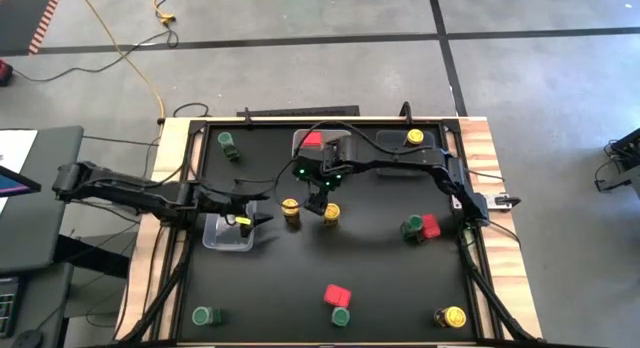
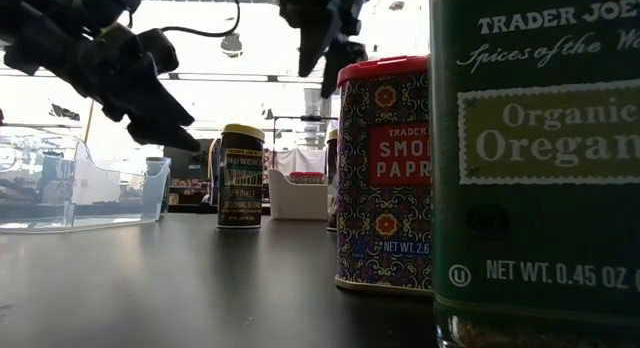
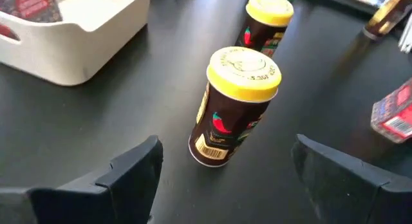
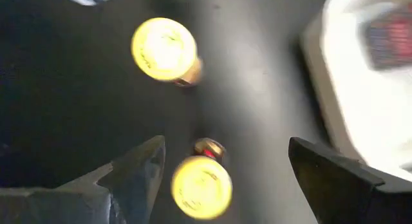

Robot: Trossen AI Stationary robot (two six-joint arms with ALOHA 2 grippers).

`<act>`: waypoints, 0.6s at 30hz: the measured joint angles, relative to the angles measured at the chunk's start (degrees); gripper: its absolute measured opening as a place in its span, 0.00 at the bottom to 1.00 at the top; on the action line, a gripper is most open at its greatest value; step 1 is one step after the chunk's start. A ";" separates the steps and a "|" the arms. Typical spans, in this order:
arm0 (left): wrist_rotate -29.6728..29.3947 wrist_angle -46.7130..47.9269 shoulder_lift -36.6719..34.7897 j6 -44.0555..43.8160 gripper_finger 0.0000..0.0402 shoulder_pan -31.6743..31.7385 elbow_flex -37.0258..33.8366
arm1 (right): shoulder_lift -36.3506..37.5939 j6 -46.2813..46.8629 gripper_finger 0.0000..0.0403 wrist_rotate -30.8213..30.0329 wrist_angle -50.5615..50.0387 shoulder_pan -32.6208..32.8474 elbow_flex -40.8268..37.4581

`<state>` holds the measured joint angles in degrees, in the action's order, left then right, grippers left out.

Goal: Sort spices by type
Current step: Put the bottom left yellow seasoning bottle into the black bin

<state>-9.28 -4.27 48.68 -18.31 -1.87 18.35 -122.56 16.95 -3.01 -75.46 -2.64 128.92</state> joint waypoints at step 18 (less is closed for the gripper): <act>2.74 -15.52 18.24 5.66 0.82 0.17 1.59 | 8.70 1.05 0.89 -7.99 -0.83 2.24 0.11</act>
<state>-6.54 -19.79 66.92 -12.65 -1.70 19.94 -113.86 18.00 -11.00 -76.29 -0.40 129.03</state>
